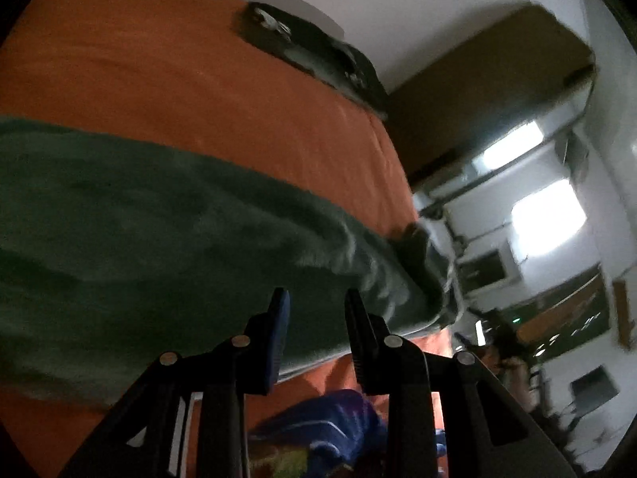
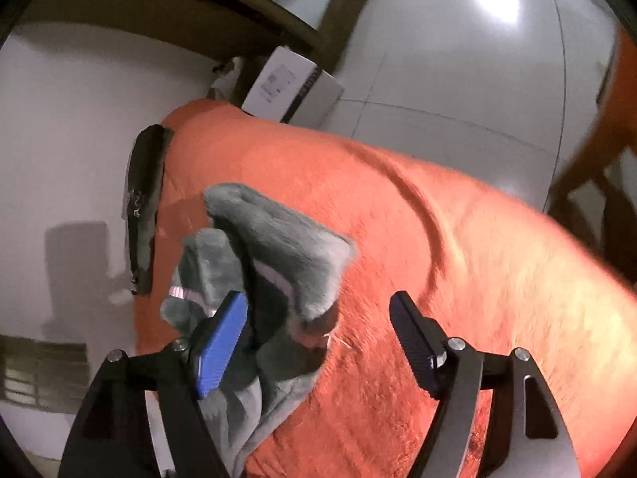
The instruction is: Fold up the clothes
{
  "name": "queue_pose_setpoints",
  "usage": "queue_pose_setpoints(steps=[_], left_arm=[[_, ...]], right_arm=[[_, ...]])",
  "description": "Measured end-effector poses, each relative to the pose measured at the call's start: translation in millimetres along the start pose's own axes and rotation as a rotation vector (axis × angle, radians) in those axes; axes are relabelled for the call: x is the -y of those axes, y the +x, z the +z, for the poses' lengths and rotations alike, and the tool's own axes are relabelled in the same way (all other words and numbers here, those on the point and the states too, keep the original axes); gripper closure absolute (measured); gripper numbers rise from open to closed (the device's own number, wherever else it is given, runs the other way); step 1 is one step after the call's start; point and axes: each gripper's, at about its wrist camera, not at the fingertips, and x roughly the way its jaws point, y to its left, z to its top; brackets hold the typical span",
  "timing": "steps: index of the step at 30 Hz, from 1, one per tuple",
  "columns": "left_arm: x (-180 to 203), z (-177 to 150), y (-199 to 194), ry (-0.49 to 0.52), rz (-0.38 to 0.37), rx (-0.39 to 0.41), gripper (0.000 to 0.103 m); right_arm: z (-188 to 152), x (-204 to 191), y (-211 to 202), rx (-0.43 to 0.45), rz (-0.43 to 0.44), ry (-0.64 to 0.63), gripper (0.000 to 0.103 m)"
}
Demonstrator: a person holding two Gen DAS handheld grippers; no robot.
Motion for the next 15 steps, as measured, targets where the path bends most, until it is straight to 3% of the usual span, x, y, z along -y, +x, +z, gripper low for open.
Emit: queue_pose_setpoints(steps=[1, 3, 6, 9, 14, 15], left_arm=[[-0.4, -5.1, 7.6, 0.015, 0.000, -0.001, 0.073], [-6.1, -15.9, 18.2, 0.024, -0.008, -0.003, 0.073], [-21.7, -21.4, 42.6, -0.018, 0.035, -0.020, 0.073], [-42.7, -33.7, 53.8, -0.105, 0.050, -0.014, 0.073], [-39.6, -29.5, 62.7, -0.147, 0.048, 0.005, 0.072], [-34.8, -29.3, 63.4, -0.138, 0.058, 0.002, 0.071]], right_arm=[[1.7, 5.3, 1.4, 0.024, 0.018, -0.006, 0.030], [5.9, 14.2, 7.6, 0.060, 0.027, -0.023, 0.050], [9.6, 24.4, 17.0, 0.027, 0.076, -0.024, 0.058], [6.7, 17.4, 19.8, 0.004, 0.103, -0.067, 0.058], [2.0, -21.2, 37.2, 0.018, 0.016, -0.184, 0.058], [1.9, -27.8, 36.3, 0.034, 0.014, -0.193, 0.074]])
